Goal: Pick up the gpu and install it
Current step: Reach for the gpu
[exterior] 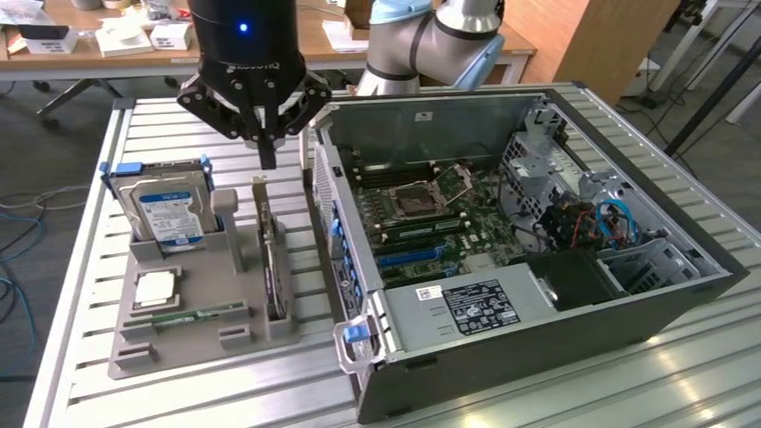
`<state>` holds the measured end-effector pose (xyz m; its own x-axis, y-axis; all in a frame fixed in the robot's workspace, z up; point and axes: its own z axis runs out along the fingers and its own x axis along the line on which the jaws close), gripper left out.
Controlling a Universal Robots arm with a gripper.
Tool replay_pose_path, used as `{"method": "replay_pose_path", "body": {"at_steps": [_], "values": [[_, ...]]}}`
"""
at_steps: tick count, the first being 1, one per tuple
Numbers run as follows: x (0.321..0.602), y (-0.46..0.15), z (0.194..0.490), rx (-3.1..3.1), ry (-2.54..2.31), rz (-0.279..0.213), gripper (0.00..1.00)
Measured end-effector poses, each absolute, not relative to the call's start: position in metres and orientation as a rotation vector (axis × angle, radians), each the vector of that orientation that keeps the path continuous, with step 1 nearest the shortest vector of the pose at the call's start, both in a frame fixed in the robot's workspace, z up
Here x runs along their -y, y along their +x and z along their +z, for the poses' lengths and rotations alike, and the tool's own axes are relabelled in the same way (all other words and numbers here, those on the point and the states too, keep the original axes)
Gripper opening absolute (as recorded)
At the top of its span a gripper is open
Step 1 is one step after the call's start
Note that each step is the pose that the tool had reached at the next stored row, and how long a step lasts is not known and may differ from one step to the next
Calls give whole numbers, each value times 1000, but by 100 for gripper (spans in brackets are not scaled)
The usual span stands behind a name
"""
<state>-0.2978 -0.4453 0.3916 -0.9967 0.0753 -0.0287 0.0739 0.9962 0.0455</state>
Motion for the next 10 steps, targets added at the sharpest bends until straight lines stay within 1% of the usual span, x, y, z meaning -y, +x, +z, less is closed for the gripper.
{"method": "replay_pose_path", "body": {"at_steps": [10], "values": [[455, -301, 392, -3108, 116, 69, 10]]}}
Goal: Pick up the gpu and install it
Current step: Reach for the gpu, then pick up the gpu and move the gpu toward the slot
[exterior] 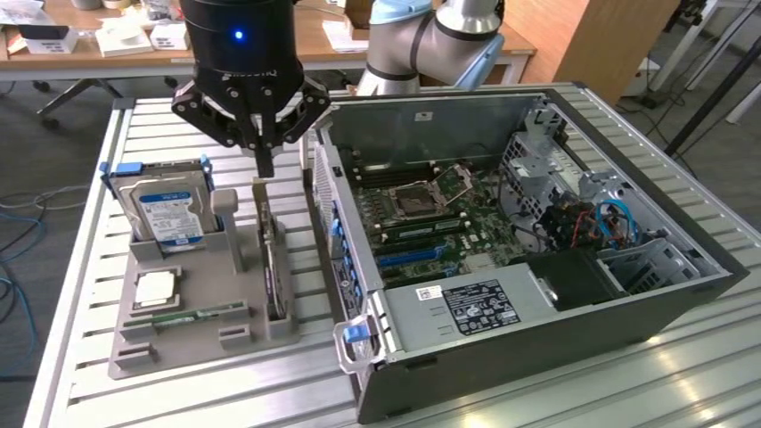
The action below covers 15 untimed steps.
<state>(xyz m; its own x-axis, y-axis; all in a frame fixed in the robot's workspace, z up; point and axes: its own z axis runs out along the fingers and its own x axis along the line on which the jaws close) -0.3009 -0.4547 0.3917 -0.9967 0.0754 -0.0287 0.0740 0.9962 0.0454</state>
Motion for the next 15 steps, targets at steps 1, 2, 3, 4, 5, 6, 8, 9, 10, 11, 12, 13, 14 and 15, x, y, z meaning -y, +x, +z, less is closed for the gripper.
{"method": "replay_pose_path", "body": {"at_steps": [1, 2, 3, 4, 5, 6, 8, 9, 10, 11, 12, 13, 14, 15], "values": [[455, -301, 392, -3108, 116, 69, 10], [455, -301, 392, -3108, 116, 69, 10], [455, -301, 392, -3108, 116, 69, 10], [455, -301, 392, -3108, 116, 69, 10], [455, -301, 392, -3108, 116, 69, 10], [455, -301, 392, -3108, 116, 69, 10], [455, -301, 392, -3108, 116, 69, 10], [455, -301, 392, -3108, 116, 69, 10], [455, -301, 392, -3108, 116, 69, 10], [455, -301, 392, -3108, 116, 69, 10], [455, -301, 392, -3108, 116, 69, 10], [455, -301, 392, -3108, 116, 69, 10], [455, -301, 392, -3108, 116, 69, 10], [455, -301, 392, -3108, 116, 69, 10]]}}
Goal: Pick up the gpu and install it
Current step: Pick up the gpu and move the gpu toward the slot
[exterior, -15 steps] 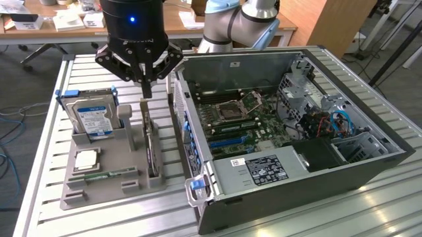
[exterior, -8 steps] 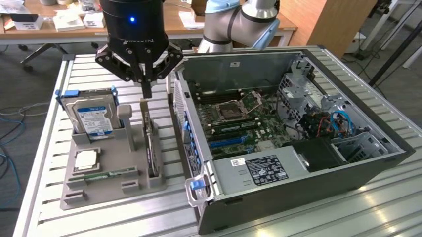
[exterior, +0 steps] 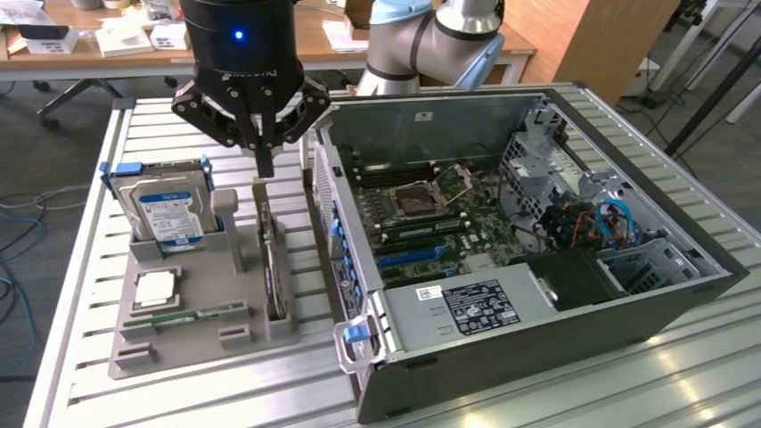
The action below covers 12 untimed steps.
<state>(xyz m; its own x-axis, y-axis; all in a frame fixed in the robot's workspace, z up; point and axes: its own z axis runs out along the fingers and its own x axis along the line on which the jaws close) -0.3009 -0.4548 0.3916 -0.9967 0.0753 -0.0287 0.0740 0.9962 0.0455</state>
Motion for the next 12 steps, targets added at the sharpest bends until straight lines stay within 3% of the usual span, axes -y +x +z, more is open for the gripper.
{"method": "replay_pose_path", "body": {"at_steps": [3, 6, 11, 12], "values": [[455, -301, 392, -3108, 116, 69, 11], [455, -301, 392, -3108, 116, 69, 29], [455, -301, 392, -3108, 116, 69, 41], [455, -301, 392, -3108, 116, 69, 47]]}}
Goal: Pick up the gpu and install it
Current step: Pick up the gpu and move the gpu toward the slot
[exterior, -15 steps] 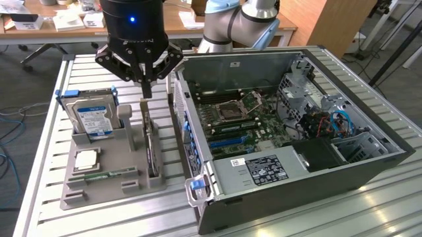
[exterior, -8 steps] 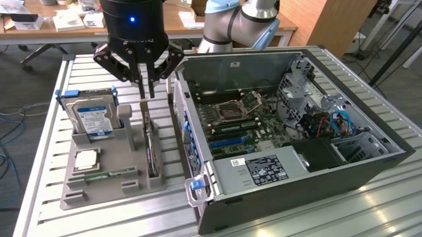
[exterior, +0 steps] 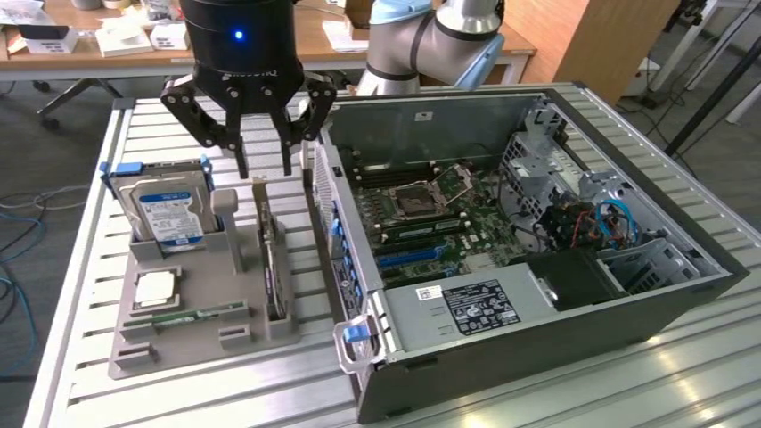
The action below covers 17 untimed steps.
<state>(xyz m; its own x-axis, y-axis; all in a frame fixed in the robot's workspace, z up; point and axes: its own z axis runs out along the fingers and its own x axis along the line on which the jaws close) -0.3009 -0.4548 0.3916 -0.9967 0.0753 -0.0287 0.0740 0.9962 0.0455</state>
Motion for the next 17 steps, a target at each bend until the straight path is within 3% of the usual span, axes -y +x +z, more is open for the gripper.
{"method": "replay_pose_path", "body": {"at_steps": [17], "values": [[455, -303, 369, -3095, 115, 70, 47]]}}
